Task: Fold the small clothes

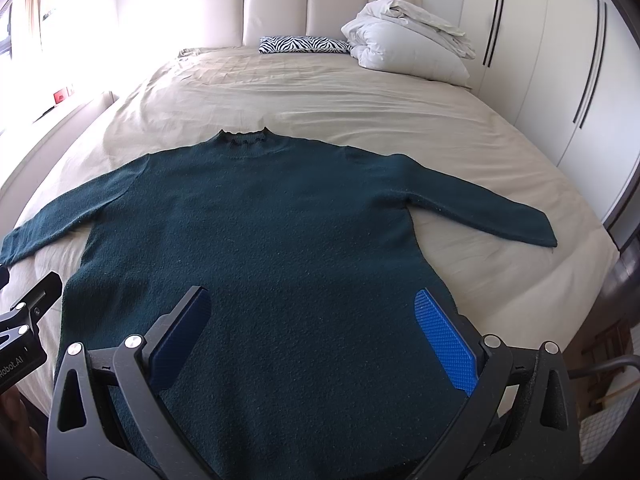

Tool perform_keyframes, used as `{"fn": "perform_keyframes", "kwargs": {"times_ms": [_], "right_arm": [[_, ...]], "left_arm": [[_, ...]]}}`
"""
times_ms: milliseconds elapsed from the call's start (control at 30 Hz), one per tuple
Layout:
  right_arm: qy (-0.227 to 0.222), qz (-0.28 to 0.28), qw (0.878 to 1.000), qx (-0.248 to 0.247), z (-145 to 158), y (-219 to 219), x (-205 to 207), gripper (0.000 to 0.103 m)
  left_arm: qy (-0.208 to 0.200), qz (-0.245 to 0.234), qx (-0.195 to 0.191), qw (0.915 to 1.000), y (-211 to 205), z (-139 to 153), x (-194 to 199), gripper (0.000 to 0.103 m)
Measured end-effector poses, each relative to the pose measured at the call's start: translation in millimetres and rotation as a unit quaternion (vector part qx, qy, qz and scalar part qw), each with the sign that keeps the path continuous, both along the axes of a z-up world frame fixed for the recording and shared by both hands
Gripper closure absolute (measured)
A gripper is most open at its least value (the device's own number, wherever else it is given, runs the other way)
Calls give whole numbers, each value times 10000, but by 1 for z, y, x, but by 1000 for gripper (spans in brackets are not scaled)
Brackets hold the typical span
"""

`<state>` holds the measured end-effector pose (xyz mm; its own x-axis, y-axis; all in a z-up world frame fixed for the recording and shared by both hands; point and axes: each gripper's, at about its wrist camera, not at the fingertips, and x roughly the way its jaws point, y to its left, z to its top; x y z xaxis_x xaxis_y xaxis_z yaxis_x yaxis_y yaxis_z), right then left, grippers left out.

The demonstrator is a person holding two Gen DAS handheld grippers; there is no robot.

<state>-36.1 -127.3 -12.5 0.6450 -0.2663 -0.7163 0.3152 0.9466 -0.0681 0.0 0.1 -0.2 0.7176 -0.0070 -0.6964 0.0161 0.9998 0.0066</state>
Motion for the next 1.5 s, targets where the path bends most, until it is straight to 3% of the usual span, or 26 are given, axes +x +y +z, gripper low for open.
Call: {"fn": "perform_keyframes", "kwargs": {"times_ms": [1500], "right_arm": [[36,12,10000,0,-3,1,1,0]], "left_arm": [[10,1,-15,10000,0,0,0,0]]}}
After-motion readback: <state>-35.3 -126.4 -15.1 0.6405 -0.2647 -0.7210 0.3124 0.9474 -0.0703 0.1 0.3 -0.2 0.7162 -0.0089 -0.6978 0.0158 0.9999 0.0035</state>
